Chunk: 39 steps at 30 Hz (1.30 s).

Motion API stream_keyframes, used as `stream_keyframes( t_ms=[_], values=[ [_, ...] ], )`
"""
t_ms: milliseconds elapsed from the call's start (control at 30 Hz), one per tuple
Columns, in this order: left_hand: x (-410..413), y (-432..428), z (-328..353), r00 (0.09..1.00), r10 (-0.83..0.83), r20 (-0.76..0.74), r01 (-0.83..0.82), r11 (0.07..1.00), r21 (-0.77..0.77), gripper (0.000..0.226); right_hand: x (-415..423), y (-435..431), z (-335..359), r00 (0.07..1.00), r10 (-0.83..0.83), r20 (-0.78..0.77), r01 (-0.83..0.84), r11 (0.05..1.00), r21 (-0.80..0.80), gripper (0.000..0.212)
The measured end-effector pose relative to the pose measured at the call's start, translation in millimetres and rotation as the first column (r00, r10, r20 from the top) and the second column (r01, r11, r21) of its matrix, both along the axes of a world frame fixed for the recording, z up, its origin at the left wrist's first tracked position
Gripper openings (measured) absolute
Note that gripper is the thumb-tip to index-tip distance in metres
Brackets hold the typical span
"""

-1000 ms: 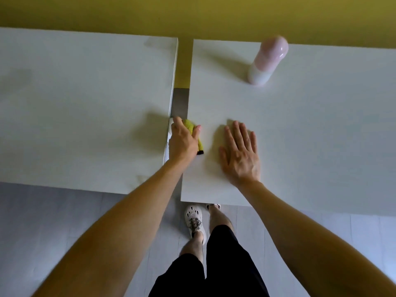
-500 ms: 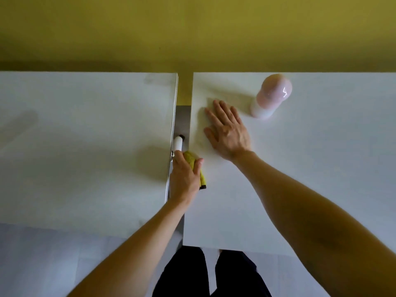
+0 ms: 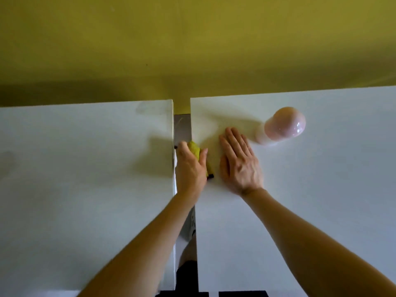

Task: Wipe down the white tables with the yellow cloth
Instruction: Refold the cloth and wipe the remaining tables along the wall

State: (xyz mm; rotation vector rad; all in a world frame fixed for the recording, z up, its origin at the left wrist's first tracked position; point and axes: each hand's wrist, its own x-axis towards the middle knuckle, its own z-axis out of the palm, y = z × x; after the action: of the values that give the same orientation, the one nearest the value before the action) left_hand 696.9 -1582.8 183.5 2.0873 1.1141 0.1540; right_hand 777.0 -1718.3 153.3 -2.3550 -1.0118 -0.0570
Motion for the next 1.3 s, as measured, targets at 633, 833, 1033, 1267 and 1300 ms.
stream_keyframes(
  t_ms=[633,833,1033,1267,1300],
  values=[
    [112,117,19,0.895,-0.410,-0.175,0.444,0.855,0.268,0.056,-3,-8,8,1.000,-0.018,-0.007,0.018,1.000,0.000,0.041],
    [67,126,60,0.922,-0.385,-0.042,0.381,0.884,0.273,0.050,-23,-78,46,0.709,-0.650,-0.271,0.667,0.744,-0.041,0.072],
    [29,146,91,0.954,-0.293,-0.057,0.298,0.920,0.253,0.053,58,-32,70,0.681,-0.581,-0.445,0.624,0.779,-0.062,0.085],
    [-36,209,132,0.998,-0.050,-0.026,0.055,0.946,0.321,0.054,-27,81,80,0.915,-0.004,-0.403,0.017,0.999,0.028,0.072],
    [-48,220,136,1.000,-0.009,-0.026,0.017,0.945,0.327,0.054,-45,102,81,0.907,0.090,-0.411,-0.079,0.996,0.043,0.073]
  ],
)
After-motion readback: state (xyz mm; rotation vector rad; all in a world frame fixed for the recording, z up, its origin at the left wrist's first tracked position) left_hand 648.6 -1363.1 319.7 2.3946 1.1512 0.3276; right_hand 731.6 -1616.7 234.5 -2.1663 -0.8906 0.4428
